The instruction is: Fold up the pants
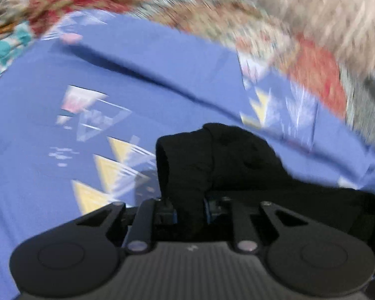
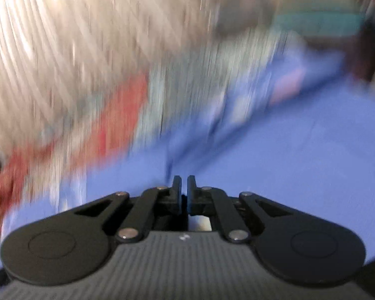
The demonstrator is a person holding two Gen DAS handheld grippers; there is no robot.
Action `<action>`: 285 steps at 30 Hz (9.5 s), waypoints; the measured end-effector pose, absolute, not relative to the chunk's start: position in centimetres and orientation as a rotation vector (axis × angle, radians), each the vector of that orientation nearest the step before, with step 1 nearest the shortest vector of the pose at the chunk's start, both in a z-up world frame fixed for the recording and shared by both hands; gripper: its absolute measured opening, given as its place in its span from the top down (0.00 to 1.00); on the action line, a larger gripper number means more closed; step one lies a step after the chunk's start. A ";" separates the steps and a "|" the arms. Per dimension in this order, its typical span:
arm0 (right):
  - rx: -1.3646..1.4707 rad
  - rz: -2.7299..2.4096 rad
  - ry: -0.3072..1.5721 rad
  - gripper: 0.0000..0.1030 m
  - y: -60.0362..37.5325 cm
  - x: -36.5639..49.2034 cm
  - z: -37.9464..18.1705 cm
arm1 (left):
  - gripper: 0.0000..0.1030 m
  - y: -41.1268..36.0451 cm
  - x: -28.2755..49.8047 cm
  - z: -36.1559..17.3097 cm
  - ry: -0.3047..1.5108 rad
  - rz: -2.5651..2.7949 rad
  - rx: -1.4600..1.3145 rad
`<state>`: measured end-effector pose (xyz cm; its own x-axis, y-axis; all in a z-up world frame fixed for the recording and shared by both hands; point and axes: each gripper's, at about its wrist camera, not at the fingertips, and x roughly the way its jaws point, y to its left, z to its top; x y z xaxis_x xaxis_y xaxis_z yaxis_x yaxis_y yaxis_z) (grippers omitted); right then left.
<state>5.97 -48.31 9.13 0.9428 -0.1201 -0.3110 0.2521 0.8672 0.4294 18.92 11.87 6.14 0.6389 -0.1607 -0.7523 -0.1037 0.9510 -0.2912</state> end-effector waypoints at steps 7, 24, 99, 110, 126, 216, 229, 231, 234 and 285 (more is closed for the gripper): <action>0.437 -0.360 0.168 0.96 -53.4 1.6 11.5 | 0.85 15.8 15.2 6.2 0.882 -0.020 -0.430; 0.819 -0.507 0.382 0.52 -57.6 -4.5 3.3 | 0.51 18.8 9.1 7.8 0.840 -0.024 -0.479; 0.796 -0.407 0.578 0.56 -46.6 -7.6 0.1 | 0.80 19.1 6.0 5.8 1.095 -0.172 -0.622; 0.691 -0.259 0.679 0.56 -42.5 -3.5 -0.5 | 0.34 22.4 -7.0 3.6 1.067 -0.158 -0.482; 0.567 -0.234 0.769 0.56 -38.1 -5.0 -0.9 | 0.70 23.0 -2.2 4.8 0.712 -0.128 -0.660; 0.888 -0.478 0.432 0.45 -61.2 -16.0 -2.9 | 0.90 -10.6 7.3 2.1 0.922 -0.477 0.359; 0.912 -0.431 0.405 0.44 -60.5 -16.9 -2.6 | 0.66 -11.9 10.7 1.3 0.895 -0.203 0.309; 0.907 -0.394 0.380 0.44 -60.1 -17.4 -2.3 | 0.61 -10.7 10.1 2.8 0.876 -0.189 0.261; 0.924 -0.351 0.364 0.42 -59.9 -17.6 -2.4 | 0.59 -8.9 8.4 5.5 0.829 -0.197 0.160; 0.178 0.223 0.766 0.44 -34.5 -7.7 0.4 | 0.57 4.3 -4.6 5.8 0.949 -0.377 -0.276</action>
<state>-7.74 -34.54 0.35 0.6992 0.2636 -0.6646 -0.1344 0.9614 0.2400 -4.55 4.34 5.80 0.5254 -0.4293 -0.7346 0.1912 0.9008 -0.3897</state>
